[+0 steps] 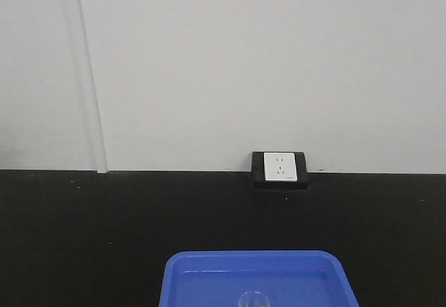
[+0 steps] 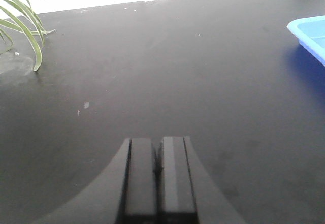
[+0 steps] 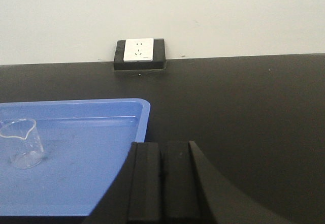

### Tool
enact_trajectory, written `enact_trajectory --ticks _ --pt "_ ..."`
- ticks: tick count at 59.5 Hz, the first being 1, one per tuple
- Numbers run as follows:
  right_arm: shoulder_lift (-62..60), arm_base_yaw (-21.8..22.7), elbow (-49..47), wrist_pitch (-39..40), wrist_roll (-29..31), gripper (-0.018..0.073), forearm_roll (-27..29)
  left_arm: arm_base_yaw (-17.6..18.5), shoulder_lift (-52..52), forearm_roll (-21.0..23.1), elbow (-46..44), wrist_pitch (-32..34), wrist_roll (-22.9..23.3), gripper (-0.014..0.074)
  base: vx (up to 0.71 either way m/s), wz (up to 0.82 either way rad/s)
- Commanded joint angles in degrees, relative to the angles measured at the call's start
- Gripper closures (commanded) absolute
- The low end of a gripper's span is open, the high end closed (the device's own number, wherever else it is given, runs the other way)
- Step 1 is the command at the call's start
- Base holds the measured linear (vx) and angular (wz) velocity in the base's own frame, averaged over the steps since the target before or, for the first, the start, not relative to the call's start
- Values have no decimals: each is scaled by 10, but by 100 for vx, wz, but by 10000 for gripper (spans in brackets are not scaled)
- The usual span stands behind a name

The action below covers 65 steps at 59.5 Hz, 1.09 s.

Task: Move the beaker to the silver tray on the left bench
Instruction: 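Move the right gripper toward the clear glass beaker in the blue tray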

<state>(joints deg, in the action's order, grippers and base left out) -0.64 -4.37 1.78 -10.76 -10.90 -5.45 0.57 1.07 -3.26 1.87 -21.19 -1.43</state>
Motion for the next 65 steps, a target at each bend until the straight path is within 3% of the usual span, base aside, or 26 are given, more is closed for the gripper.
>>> enact_trajectory --ticks 1,8,15,25,37,44,65 --pt "-6 3 3 53 -1 570 -1 3 4 2 11 43 1 595 0 0" --pt "-6 3 3 65 -1 570 1 3 4 2 11 43 1 595 0 0" --pt "-6 3 -6 149 0 570 2 3 4 2 11 43 1 595 0 0" --pt "26 3 -92 188 40 570 -19 3 4 2 11 43 1 595 0 0" --pt "231 3 -241 220 87 570 -19 3 4 2 11 43 1 595 0 0" --pt "365 3 -318 245 85 570 -16 3 4 2 11 43 1 595 0 0" --pt "573 3 -366 309 77 558 -15 3 4 2 11 43 1 595 0 0"
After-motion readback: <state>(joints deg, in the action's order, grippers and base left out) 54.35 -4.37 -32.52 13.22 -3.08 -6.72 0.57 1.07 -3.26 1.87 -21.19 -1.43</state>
